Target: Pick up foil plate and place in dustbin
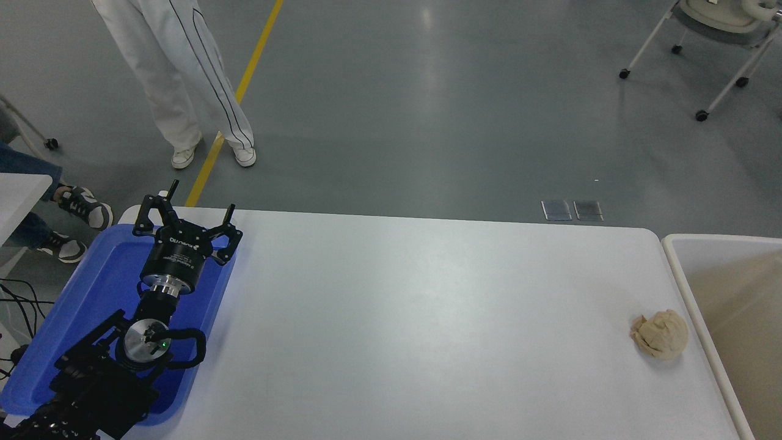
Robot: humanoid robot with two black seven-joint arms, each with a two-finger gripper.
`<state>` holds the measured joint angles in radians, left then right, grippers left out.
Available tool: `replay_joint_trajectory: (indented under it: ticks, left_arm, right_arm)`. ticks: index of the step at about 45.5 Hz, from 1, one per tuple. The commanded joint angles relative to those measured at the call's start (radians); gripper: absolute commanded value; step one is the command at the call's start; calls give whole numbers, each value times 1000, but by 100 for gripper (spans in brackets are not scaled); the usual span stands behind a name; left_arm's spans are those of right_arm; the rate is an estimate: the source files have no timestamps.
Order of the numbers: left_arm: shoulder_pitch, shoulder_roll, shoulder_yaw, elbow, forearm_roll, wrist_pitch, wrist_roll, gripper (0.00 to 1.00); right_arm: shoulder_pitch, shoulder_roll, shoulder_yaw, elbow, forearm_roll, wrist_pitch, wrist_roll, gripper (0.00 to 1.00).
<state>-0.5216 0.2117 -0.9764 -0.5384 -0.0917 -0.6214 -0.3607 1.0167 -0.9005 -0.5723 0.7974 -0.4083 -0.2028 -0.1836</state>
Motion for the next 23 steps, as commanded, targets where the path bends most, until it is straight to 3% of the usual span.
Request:
replay_joint_trajectory:
  ticks: [1,10,19,23]
  left_arm:
    - [0,0,1,0,1,0,0,100]
    - [-2,0,1,0,0,0,2,100]
    - [-2,0,1,0,1,0,2,100]
    - [-2,0,1,0,0,0,2,100]
  right_arm:
    - [291,-55,-309,258,2,49,0,100]
    - [617,9,-599,362,11,279,0,100]
    - [910,139,-762,375,14,724,0,100]
    - [1011,251,-808,376,14,874,0,100]
